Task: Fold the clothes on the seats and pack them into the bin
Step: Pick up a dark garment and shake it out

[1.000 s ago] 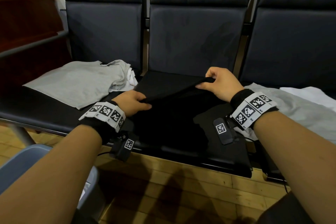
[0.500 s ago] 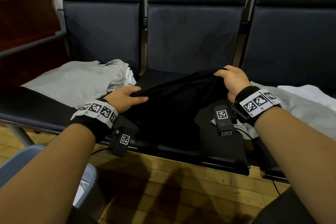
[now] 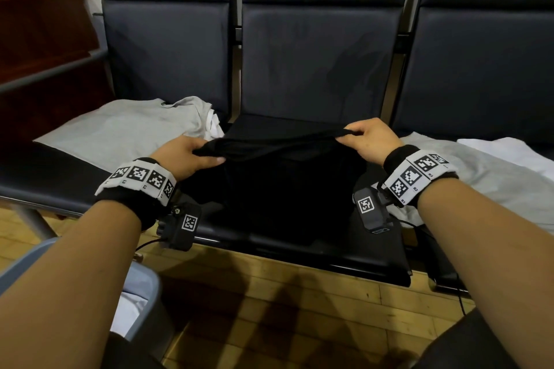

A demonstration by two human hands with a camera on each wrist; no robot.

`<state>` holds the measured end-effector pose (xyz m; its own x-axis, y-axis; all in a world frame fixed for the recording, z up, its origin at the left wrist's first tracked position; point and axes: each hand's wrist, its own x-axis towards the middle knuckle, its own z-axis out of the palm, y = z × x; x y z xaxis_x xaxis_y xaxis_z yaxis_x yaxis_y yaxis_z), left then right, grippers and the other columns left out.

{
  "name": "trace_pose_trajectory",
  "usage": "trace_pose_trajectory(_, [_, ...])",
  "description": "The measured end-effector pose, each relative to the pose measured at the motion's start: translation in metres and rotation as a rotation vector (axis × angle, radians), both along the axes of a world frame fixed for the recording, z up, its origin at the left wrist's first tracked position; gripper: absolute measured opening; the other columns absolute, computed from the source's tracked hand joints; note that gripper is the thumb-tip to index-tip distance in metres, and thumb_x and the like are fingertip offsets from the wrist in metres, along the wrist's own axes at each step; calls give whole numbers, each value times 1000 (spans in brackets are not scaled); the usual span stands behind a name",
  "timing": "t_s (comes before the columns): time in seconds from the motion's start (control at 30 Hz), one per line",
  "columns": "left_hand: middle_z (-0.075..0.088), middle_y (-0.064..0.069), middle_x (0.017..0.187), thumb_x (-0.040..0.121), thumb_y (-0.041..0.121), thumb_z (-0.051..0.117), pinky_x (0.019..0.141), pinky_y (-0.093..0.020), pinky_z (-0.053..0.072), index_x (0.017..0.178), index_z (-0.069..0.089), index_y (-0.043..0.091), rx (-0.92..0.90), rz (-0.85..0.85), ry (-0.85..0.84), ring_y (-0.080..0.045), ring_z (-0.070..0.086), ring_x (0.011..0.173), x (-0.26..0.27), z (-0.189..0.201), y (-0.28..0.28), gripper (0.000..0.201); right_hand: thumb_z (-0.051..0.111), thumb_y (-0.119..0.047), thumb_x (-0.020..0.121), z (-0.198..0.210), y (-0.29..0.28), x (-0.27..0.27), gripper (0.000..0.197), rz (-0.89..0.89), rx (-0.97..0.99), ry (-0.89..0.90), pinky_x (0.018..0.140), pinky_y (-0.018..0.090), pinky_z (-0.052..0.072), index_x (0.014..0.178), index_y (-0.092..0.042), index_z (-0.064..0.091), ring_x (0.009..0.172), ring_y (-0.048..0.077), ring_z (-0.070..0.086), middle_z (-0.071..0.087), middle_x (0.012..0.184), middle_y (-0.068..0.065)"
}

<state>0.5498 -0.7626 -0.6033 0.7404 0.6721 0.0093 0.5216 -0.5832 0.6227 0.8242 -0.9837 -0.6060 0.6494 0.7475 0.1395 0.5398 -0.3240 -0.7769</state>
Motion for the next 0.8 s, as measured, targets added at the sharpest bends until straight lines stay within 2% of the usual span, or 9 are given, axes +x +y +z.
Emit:
trace_pose_trajectory(0.1, [70,5,85,87,35,66,69,-18,44,89,67,29,-63,-16,-6,-9,65,79,-2,0,1,6,66,-19,92,5,2,0,13,-7,-30,-23,74,27,50,87,-10,74,80,16,64,71,84,5])
trace_pose_trajectory(0.2, [71,4,88,89,40,63,75,-21,47,93,69,27,-98,46,-127,-11,65,84,6,7,5,15,61,-14,94,12,9,-4,17,-98,139,294,82,41,56,97,1,71,94,32,69,71,100,22])
trace_pose_trajectory(0.27, [69,3,85,91,35,61,74,-20,47,94,69,21,-75,60,-169,-11,63,81,19,20,7,16,56,-11,97,24,18,-2,14,-162,238,540,69,42,59,100,-2,66,104,39,65,67,106,21])
trace_pose_trajectory(0.33, [65,6,79,92,29,61,68,-18,46,88,67,21,-28,69,-203,-6,59,73,33,41,10,11,49,-4,99,43,29,3,17,-161,348,681,59,43,60,112,-1,59,107,38,62,62,115,18])
trace_pose_trajectory(0.4, [67,4,80,92,27,61,67,-22,44,84,66,23,-18,128,-286,-9,61,72,46,72,16,10,41,4,100,71,38,8,17,-118,508,750,58,45,60,103,-2,57,98,31,62,62,105,15])
trace_pose_trajectory(0.5, [69,-9,98,91,25,61,79,-28,45,107,69,19,86,144,-358,-26,65,94,60,126,25,19,41,6,99,122,47,17,25,-104,717,692,64,38,60,83,-9,55,86,24,62,61,88,11])
trace_pose_trajectory(0.57, [69,-13,103,91,24,60,82,-31,45,109,68,16,179,130,-385,-29,63,102,66,159,27,21,45,3,97,151,46,23,24,-123,768,545,73,35,59,81,-9,57,87,24,63,61,86,11])
trace_pose_trajectory(0.7, [68,-9,104,94,27,55,81,-30,45,111,66,17,219,104,-443,-24,63,97,67,198,18,22,51,-5,97,188,30,22,18,-135,761,309,77,35,59,82,-11,59,91,23,65,62,90,10])
trace_pose_trajectory(0.8, [68,-6,102,95,33,53,83,-32,48,110,67,18,201,70,-418,-24,64,94,66,210,3,26,52,-15,95,202,19,20,13,-198,659,173,65,44,61,91,-6,61,88,30,66,62,88,11])
